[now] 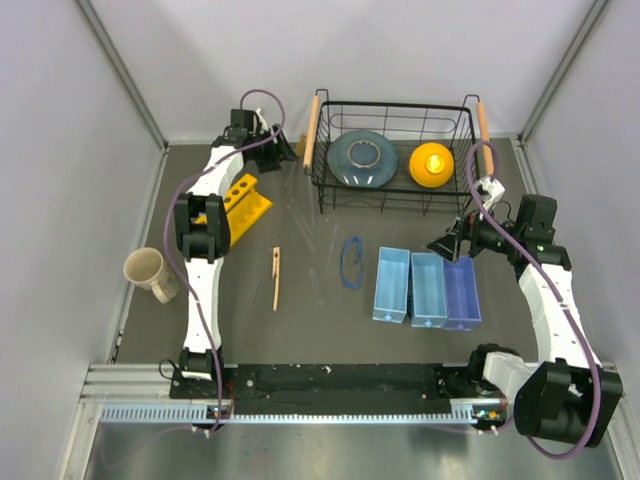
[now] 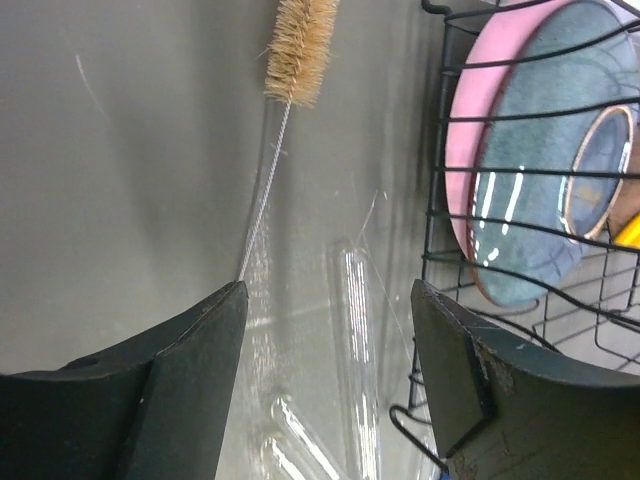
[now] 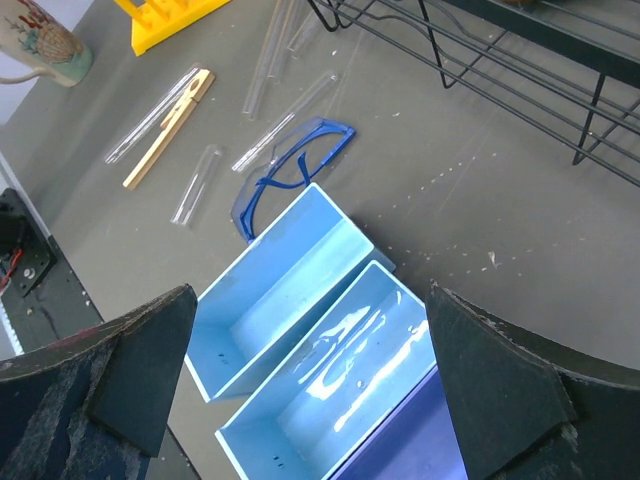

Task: Organize the chemistry lab equipment

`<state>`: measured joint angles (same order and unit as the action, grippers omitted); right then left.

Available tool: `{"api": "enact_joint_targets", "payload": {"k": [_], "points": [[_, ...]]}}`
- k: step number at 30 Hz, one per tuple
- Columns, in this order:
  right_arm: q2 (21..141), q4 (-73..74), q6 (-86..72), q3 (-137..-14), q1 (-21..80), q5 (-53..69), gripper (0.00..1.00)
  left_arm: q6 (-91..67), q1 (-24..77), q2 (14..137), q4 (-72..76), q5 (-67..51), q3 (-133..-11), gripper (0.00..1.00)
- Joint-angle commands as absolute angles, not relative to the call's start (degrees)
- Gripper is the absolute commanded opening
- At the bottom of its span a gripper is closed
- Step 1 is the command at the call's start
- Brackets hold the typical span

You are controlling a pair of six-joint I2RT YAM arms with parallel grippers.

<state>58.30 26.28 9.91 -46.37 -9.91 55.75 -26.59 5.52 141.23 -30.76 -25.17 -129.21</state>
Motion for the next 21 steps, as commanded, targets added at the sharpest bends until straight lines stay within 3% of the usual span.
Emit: {"api": "enact_joint_targets", "payload": {"k": [1, 9, 21], "points": [[59.50, 26.19, 11.16, -48.07, -10.02, 59.06, 0.99, -30.67, 6.77, 143.25, -22.34, -23.21, -132.53, 0.71], [61.78, 28.47, 12.30, -49.57, -10.28, 59.85, 0.99, -40.67, 6.77, 148.44, -19.25, -19.07, -136.22, 0.61], [63.10, 31.55, 13.62, -51.24, -11.25, 62.49, 0.99, -44.47, 7.82, 153.19, -19.24, -13.02, -139.21, 0.60]]}}
